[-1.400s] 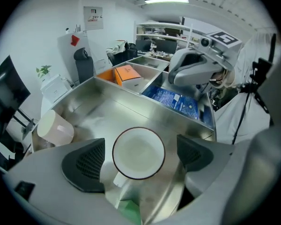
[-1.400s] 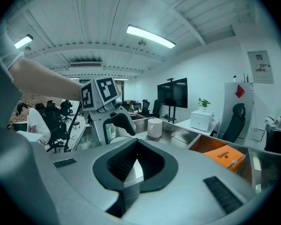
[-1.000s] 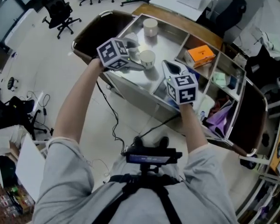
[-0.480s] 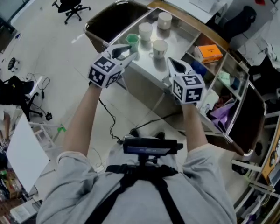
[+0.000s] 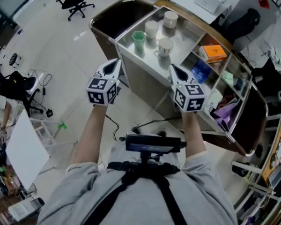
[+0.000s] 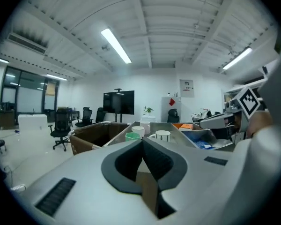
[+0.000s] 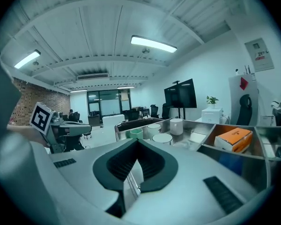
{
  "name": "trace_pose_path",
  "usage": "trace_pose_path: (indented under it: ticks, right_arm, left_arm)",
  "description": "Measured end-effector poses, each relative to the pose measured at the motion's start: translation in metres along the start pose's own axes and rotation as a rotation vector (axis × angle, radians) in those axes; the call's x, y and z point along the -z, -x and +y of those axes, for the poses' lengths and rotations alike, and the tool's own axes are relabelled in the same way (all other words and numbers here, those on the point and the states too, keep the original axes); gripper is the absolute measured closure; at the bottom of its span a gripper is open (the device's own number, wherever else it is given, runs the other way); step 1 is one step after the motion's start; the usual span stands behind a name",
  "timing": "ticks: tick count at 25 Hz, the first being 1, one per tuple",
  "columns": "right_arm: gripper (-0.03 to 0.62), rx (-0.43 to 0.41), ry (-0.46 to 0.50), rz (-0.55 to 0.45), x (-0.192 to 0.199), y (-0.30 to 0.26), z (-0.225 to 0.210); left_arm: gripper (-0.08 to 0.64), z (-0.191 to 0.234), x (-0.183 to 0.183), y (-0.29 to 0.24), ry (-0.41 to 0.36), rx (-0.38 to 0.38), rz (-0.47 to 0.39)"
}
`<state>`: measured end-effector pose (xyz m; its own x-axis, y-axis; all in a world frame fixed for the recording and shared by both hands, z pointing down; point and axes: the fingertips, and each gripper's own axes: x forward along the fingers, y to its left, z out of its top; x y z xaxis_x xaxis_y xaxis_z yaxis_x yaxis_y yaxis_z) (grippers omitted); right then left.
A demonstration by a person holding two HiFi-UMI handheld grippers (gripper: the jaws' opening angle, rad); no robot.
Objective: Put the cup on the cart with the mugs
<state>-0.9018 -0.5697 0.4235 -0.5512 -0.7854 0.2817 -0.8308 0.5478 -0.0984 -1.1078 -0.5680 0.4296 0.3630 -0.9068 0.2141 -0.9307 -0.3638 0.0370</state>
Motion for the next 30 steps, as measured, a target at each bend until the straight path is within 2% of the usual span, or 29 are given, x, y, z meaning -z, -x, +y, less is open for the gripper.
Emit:
trace_pose_path:
  ticks: [2,6,14,30]
  right_arm:
    - [0.583,0.007,-0.021,-0.01,0.001,0.005,0.003]
    - [0.584,0.014,-0.047,-0.024,0.004,0.013,0.005]
    - [0.585,0.035,-0.017,-0.003,0.012,0.017,0.004]
    - [0.584,0.025,0.005,0.005,0.004,0.006,0.001]
  left_arm:
    - [0.559,0.002,0.009,0.008,0.034,-0.006,0.006]
    - [0.558,0.0,0.022,0.015,0.035,0.006,0.021]
    - [0.558,0.004,0.042,0.026,0.064,0.013,0.051]
    - [0.558,0.014,0.039,0.025,0.062,0.007,0.049]
